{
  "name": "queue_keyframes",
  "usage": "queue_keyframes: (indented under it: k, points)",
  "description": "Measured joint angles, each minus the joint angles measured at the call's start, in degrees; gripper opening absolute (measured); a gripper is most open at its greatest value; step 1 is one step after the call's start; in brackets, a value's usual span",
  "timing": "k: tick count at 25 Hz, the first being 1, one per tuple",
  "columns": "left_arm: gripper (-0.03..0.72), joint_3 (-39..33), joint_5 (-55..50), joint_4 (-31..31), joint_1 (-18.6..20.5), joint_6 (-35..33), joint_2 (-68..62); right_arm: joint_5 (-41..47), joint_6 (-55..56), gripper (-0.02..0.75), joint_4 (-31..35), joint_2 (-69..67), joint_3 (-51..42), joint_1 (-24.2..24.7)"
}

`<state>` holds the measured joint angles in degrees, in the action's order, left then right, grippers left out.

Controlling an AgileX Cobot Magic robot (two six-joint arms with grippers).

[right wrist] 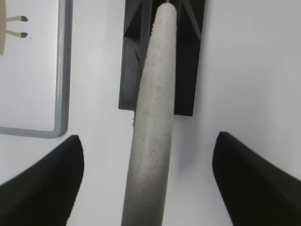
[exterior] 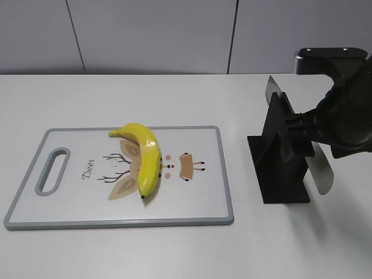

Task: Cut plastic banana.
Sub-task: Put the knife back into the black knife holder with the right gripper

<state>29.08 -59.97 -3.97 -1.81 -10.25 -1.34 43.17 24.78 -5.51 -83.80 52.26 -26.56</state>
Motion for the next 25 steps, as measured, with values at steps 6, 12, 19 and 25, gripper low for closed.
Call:
queue_keyframes:
  k: [6, 12, 19, 25]
  points:
    - [0.662, 0.0, 0.0, 0.0, 0.0, 0.0, 0.0, -1.6, -5.3, 0.650, 0.2, 7.4, 0.0, 0.0]
    - [0.656, 0.0, 0.0, 0.0, 0.0, 0.0, 0.0, -1.6, -18.7, 0.645, 3.8, 18.0, -0.5, 0.0]
    - [0.638, 0.0, 0.0, 0.0, 0.0, 0.0, 0.0, -1.6, -28.6, 0.620, 6.6, 33.5, -10.2, 0.0]
    - [0.617, 0.0, 0.0, 0.0, 0.0, 0.0, 0.0, 1.8, -29.9, 0.592, 6.6, 48.2, -19.0, 0.0]
